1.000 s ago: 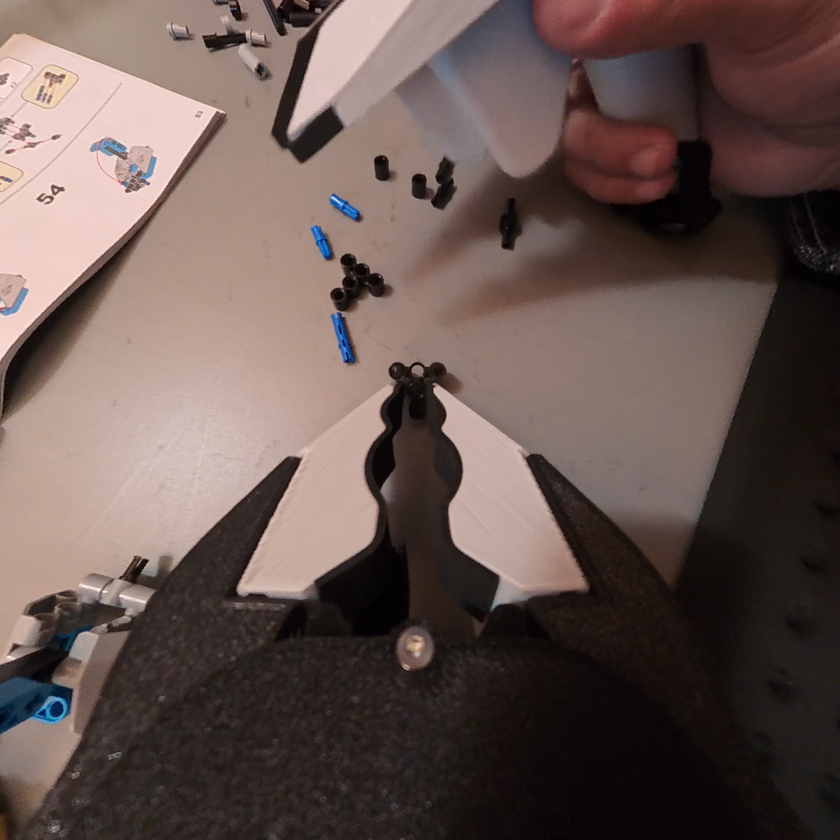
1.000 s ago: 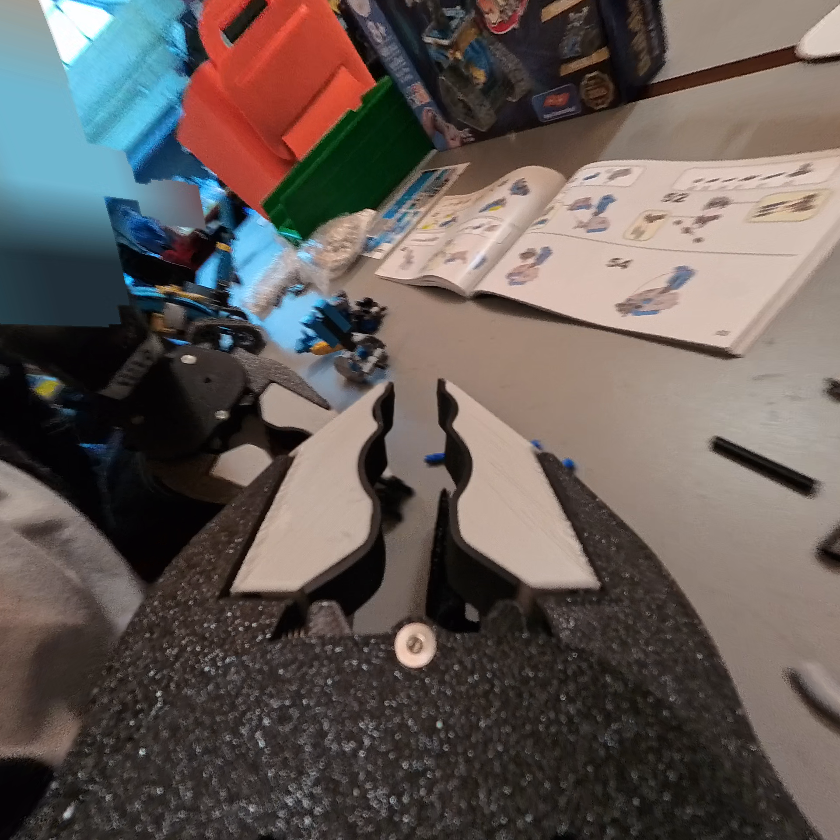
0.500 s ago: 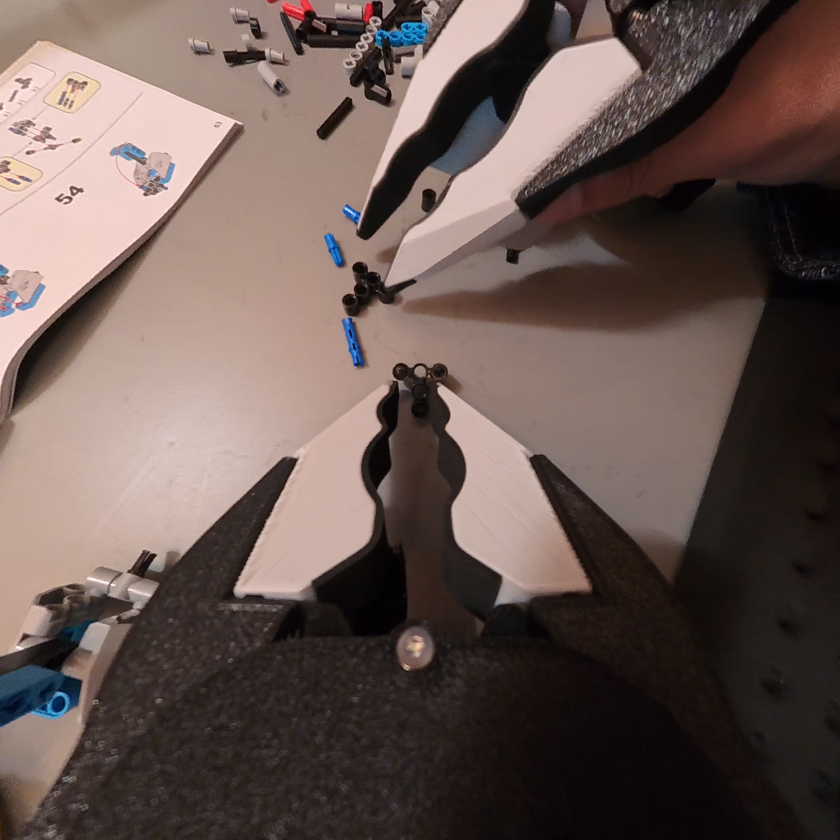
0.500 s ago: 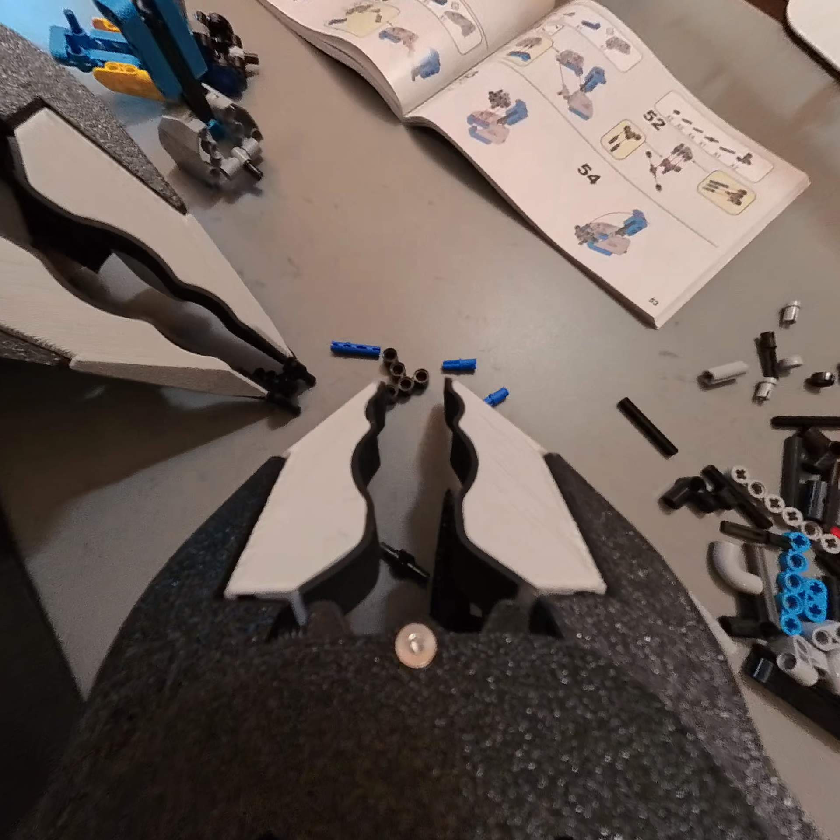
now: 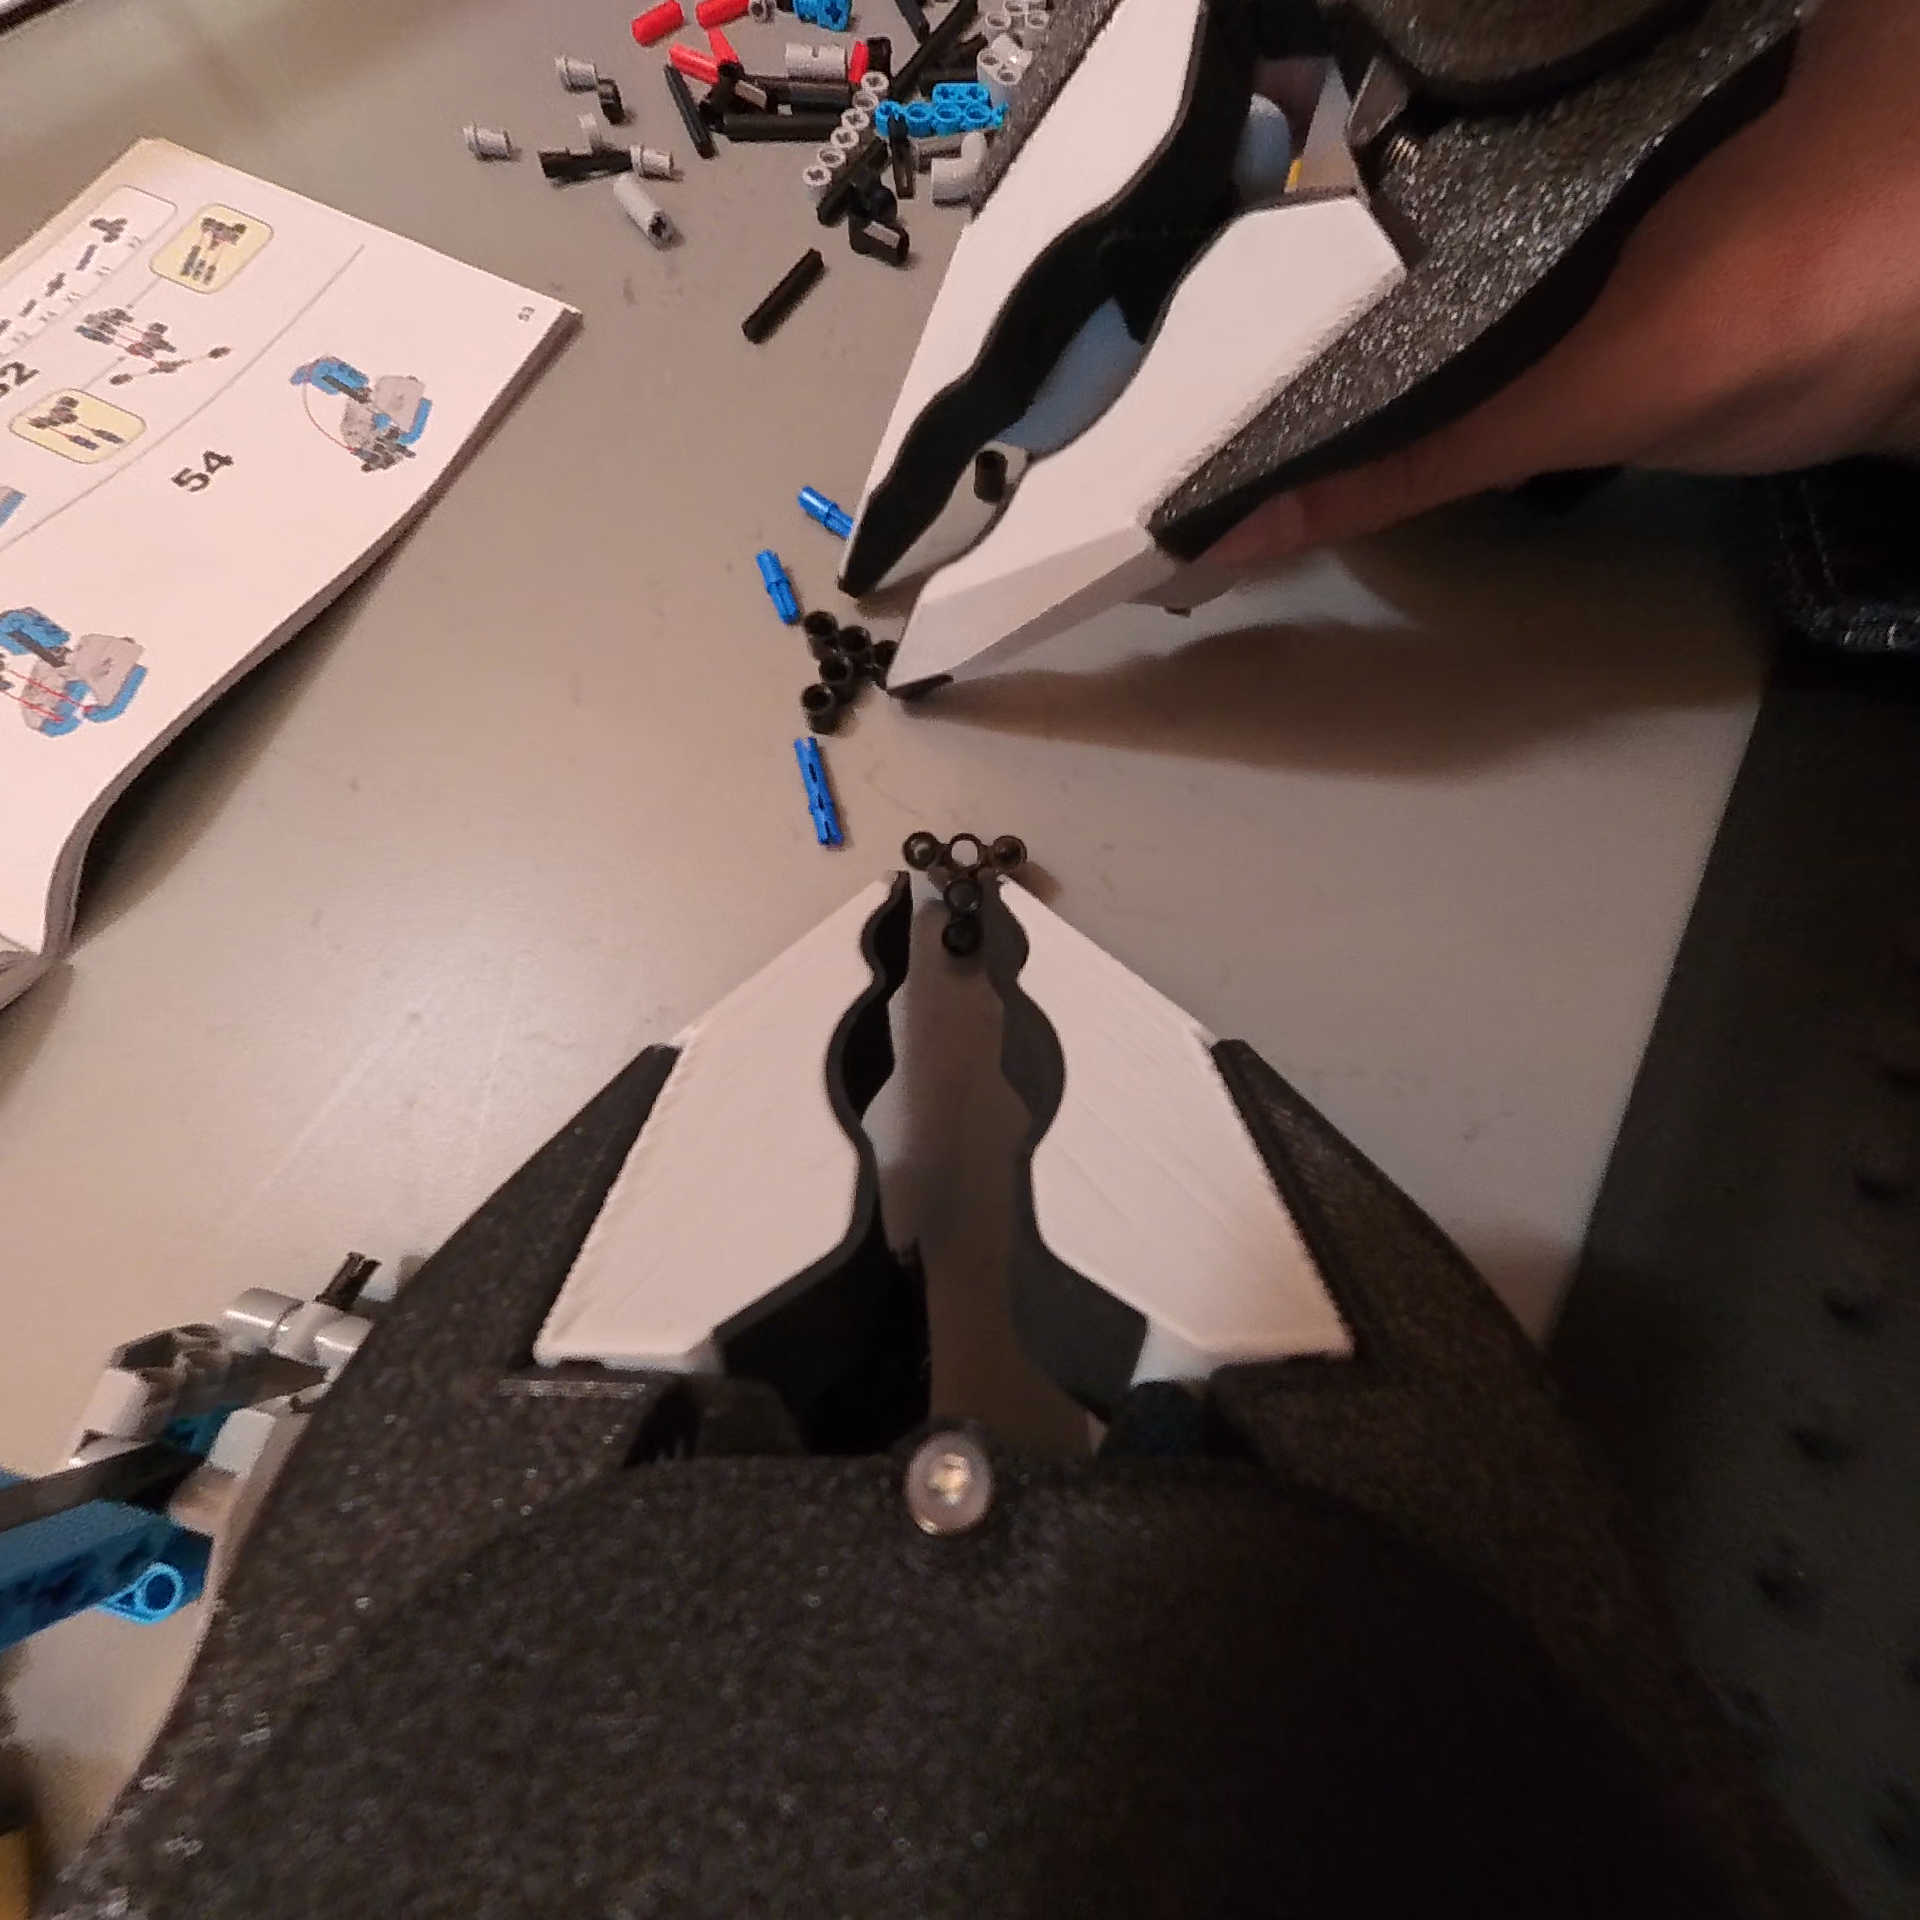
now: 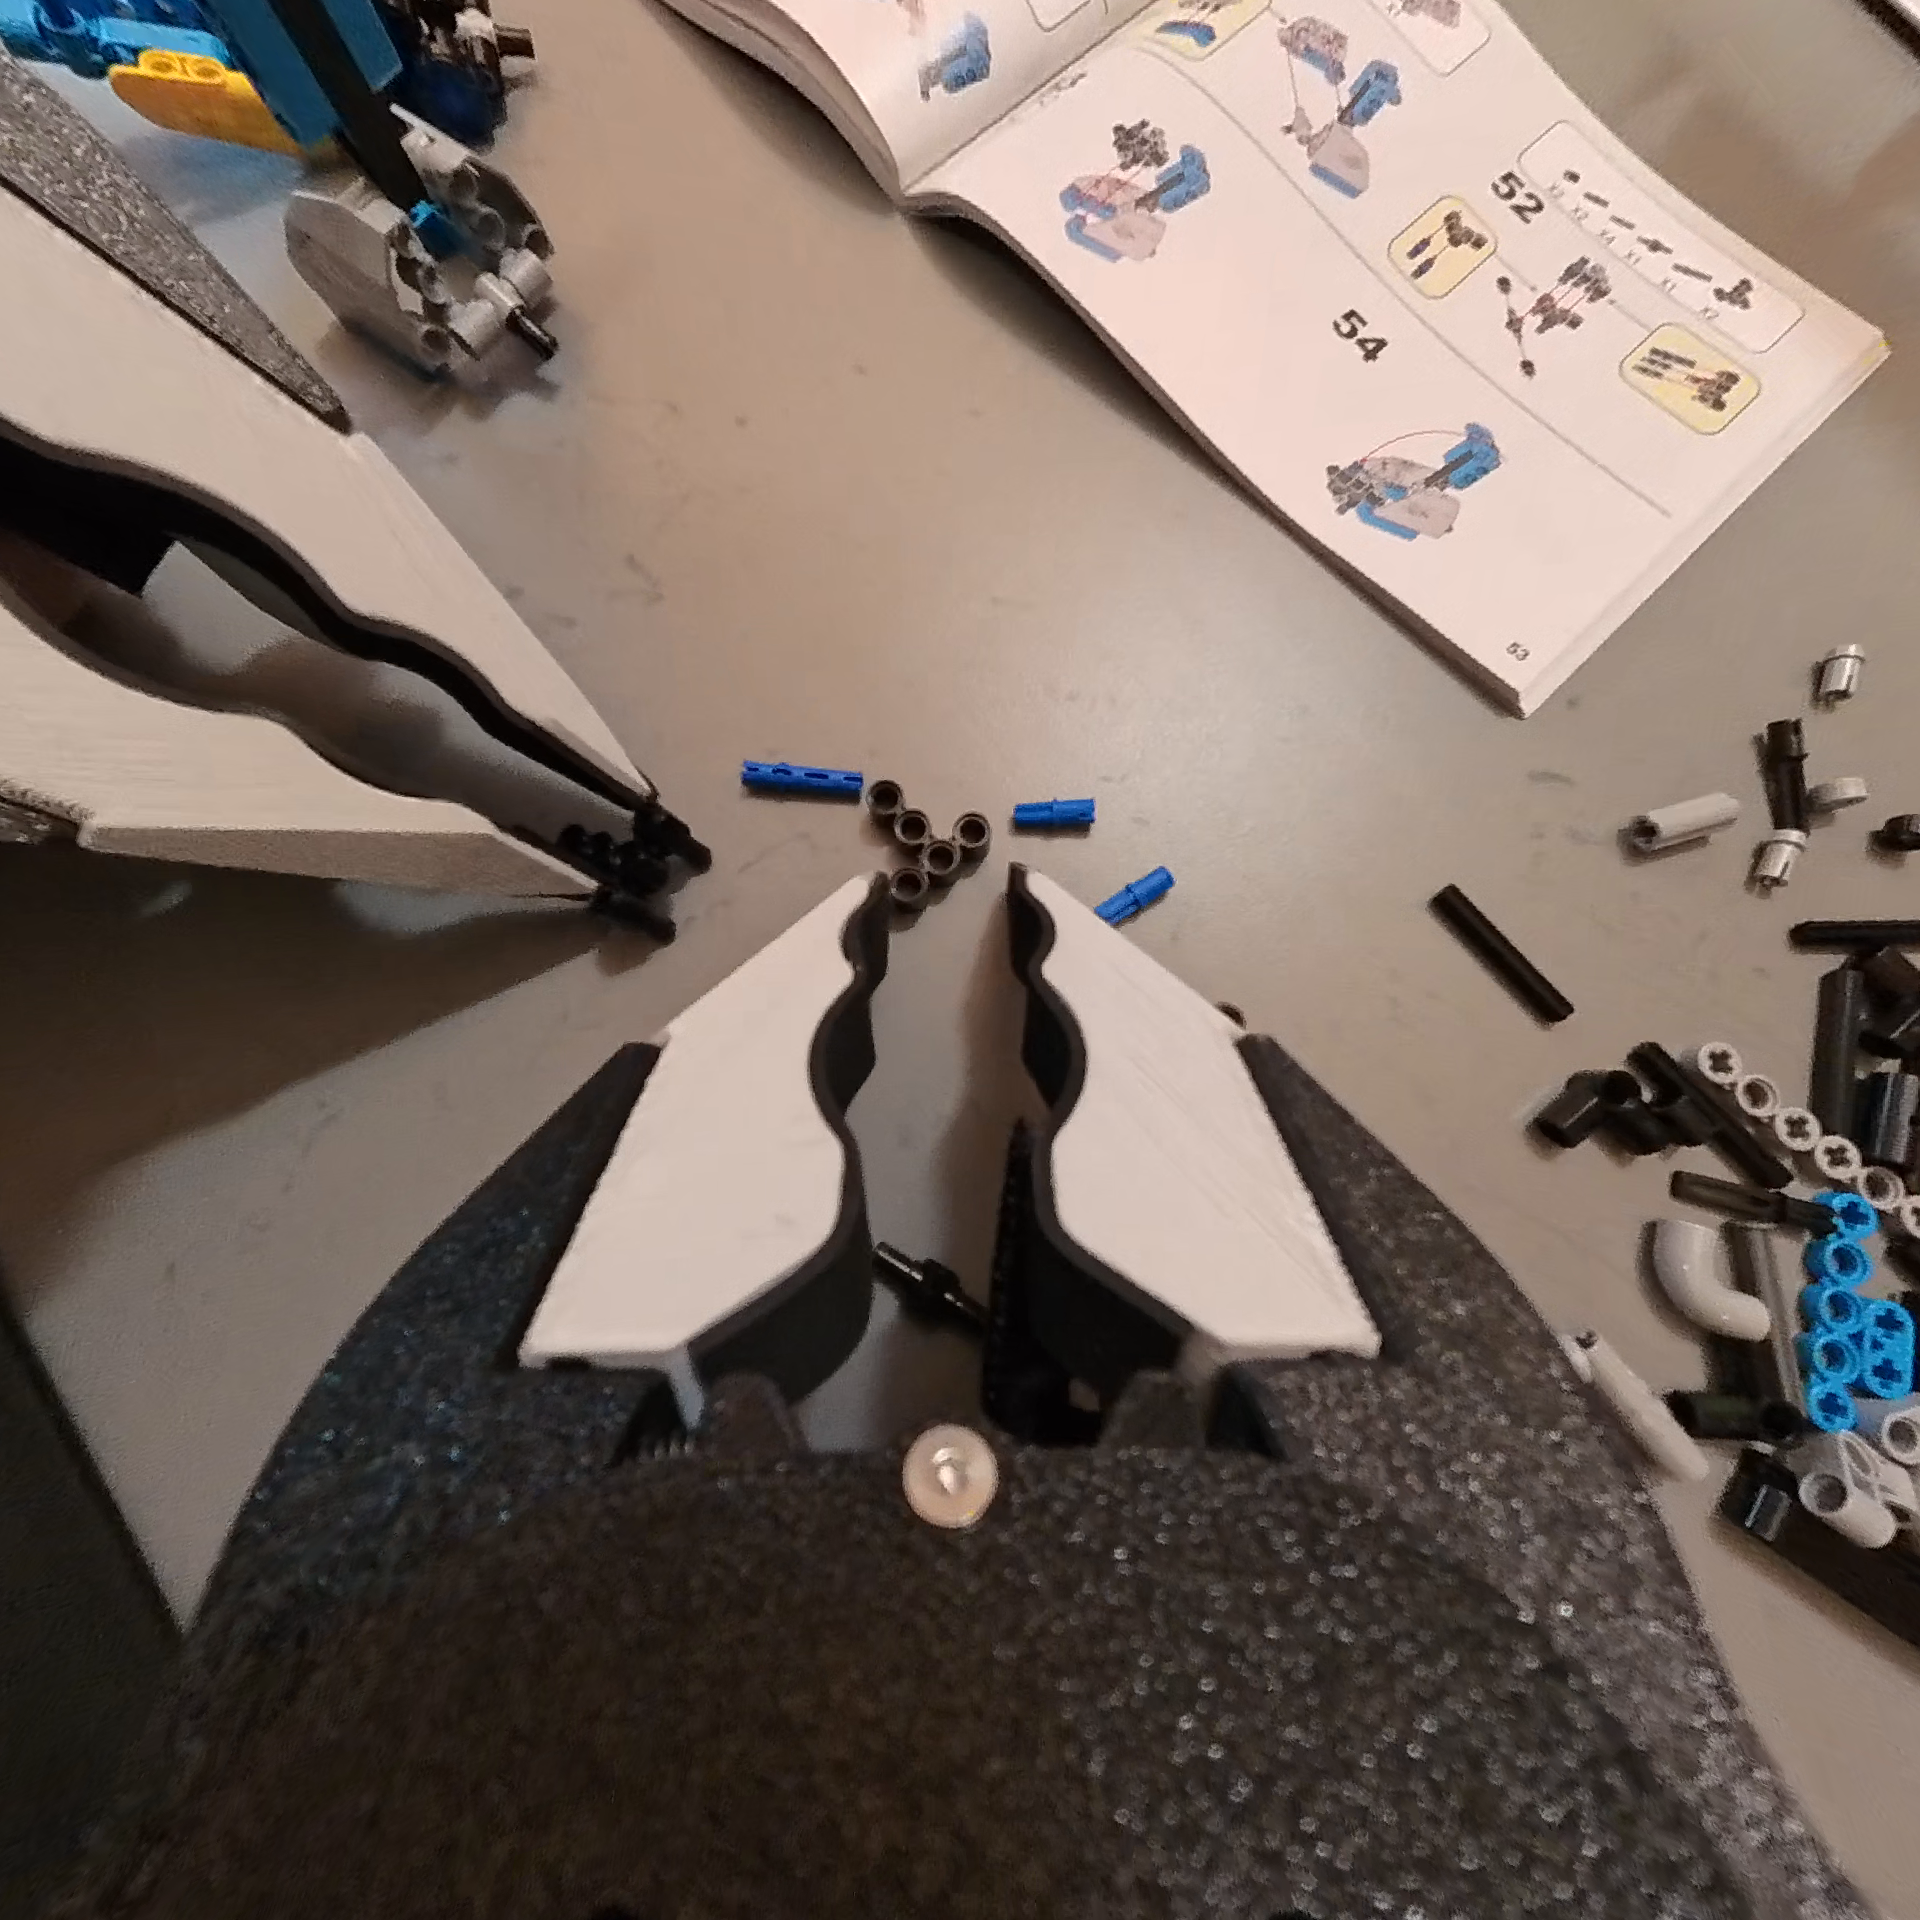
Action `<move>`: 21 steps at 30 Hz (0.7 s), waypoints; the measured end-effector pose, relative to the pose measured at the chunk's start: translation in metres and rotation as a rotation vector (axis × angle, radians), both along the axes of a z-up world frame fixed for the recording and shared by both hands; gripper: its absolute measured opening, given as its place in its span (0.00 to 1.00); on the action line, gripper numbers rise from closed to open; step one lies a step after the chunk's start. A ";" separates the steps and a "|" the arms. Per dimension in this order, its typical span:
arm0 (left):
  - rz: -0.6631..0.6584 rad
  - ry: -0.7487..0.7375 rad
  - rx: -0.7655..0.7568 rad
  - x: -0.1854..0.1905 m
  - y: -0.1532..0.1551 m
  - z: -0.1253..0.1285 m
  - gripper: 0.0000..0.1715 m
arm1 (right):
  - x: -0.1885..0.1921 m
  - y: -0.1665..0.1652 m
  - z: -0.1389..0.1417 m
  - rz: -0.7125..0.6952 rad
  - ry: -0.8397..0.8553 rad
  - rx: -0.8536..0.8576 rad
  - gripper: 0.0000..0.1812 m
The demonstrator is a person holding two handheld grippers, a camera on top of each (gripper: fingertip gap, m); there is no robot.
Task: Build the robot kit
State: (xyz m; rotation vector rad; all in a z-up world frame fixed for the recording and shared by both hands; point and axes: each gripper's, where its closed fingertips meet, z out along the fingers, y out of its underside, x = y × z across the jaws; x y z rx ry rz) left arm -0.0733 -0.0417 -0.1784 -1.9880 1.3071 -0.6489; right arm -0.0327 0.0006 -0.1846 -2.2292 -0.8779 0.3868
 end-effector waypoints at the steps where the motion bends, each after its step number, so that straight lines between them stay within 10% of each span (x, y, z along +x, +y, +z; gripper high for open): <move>1: 0.002 -0.005 0.003 0.000 0.000 0.001 0.07 | 0.000 0.000 0.000 -0.001 0.002 -0.002 0.11; 21: 0.113 -0.174 0.169 -0.010 0.020 0.042 0.10 | -0.011 -0.002 0.034 0.038 0.141 0.121 0.04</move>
